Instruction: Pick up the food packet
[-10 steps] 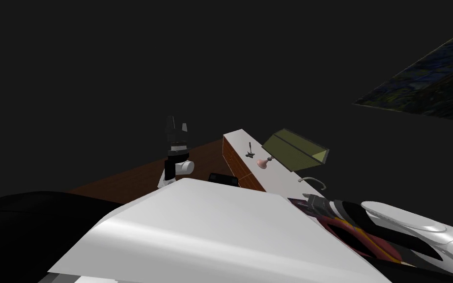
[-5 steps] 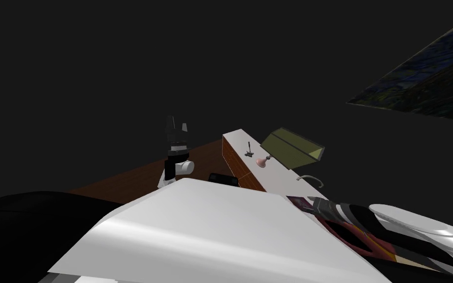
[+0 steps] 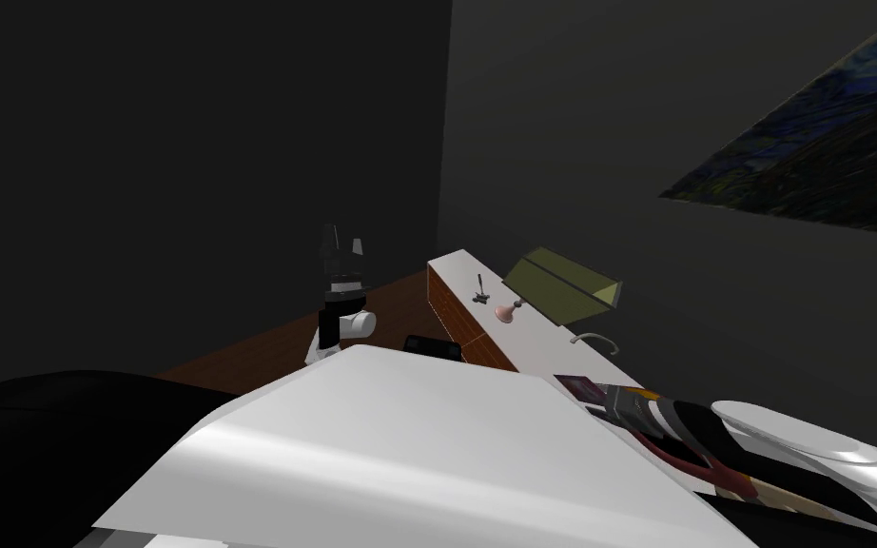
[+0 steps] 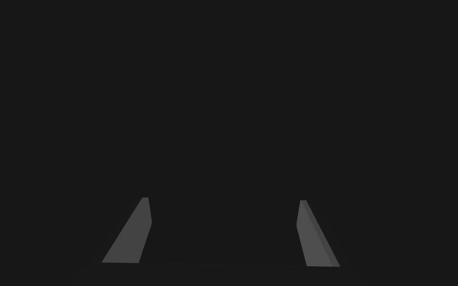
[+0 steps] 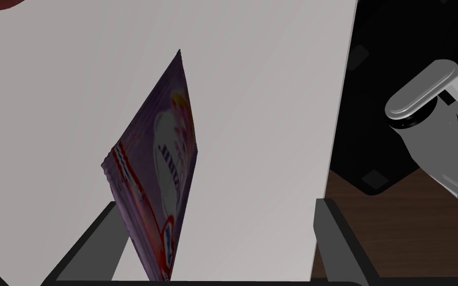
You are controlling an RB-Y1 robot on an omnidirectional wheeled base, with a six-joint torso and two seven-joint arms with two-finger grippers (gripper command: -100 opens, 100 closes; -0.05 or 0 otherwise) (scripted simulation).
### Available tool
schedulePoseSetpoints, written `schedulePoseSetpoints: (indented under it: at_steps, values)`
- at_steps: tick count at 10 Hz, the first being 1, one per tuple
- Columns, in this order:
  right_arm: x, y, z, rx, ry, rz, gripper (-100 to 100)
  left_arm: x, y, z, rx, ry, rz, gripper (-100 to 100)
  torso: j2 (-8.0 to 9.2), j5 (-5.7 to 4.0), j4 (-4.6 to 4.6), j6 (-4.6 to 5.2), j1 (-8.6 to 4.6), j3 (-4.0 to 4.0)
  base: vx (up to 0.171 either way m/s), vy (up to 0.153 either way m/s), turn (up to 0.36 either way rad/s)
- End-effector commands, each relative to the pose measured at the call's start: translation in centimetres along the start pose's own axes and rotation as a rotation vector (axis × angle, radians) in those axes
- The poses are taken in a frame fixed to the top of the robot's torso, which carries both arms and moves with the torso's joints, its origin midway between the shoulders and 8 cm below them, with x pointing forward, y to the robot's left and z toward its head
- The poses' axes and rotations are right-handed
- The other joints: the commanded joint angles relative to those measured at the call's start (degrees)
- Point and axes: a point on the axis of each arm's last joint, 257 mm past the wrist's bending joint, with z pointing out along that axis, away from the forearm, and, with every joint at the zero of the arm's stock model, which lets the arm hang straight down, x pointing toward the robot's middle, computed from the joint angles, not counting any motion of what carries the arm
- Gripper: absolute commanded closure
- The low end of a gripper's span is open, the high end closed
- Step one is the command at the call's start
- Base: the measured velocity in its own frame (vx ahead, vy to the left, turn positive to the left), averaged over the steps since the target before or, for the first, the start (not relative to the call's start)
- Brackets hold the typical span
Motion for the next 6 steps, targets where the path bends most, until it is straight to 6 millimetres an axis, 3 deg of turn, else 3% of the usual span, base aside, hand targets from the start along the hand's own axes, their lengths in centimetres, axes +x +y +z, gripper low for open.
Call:
schedulePoseSetpoints:
  at_steps: [1, 6]
  values:
    - [-0.01, 0.01, 0.01, 0.0, 0.0, 0.0, -100, 0.0, 0.0, 0.0, 0.0, 0.0, 0.0, 0, 0.0, 0.0, 0.0, 0.0, 0.0, 0.0, 0.0, 0.0, 0.0]
    - [-0.01, 0.01, 0.01, 0.0, 0.0, 0.0, -100, 0.0, 0.0, 0.0, 0.0, 0.0, 0.0, 0, 0.03, -0.01, 0.01, 0.0, -0.03, 0.02, -0.001, -0.001, 0.003]
